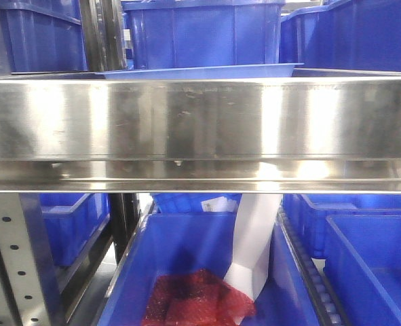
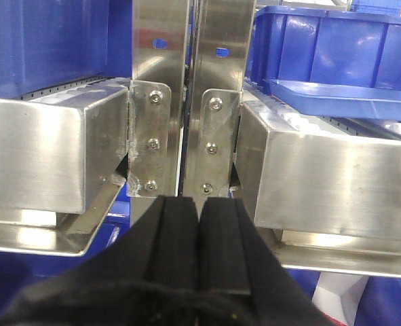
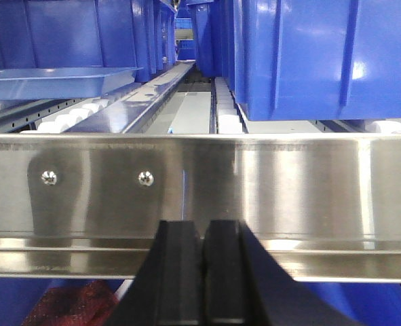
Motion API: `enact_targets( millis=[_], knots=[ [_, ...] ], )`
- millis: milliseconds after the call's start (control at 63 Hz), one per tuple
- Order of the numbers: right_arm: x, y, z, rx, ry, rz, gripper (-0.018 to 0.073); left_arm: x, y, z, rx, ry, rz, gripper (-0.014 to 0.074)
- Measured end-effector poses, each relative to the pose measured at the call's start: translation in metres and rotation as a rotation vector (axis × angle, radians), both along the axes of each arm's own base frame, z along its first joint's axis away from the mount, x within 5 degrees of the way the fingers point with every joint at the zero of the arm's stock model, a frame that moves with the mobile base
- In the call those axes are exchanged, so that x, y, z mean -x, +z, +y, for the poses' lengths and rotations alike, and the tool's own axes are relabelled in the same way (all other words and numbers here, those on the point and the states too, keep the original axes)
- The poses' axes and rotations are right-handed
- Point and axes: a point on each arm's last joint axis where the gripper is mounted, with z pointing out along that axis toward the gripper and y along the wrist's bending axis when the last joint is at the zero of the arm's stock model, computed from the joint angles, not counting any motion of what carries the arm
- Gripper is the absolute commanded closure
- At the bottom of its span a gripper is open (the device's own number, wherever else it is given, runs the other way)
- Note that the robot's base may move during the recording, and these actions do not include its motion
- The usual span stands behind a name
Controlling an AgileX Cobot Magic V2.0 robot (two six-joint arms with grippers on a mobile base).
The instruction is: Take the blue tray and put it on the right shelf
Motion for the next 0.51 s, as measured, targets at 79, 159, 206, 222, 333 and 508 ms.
enact_targets(
  millis=[79,159,206,222,333,508],
  knots=[
    [0.0,0.0,0.0,0.0,0.0,0.0,0.0508,0.0,0.0,0.0,0.0,0.0,0.0,0.0645],
    [0.0,0.0,0.0,0.0,0.0,0.0,0.0508,0.0,0.0,0.0,0.0,0.0,0.0,0.0645],
    [0.0,0.0,0.0,0.0,0.0,0.0,0.0508,0.0,0.0,0.0,0.0,0.0,0.0,0.0645],
    [0.0,0.0,0.0,0.0,0.0,0.0,0.0508,0.0,0.0,0.0,0.0,0.0,0.0,0.0645],
    [0.0,0.0,0.0,0.0,0.0,0.0,0.0508,0.0,0.0,0.0,0.0,0.0,0.0,0.0645],
    [0.0,0.0,0.0,0.0,0.0,0.0,0.0508,0.0,0.0,0.0,0.0,0.0,0.0,0.0645]
  ],
)
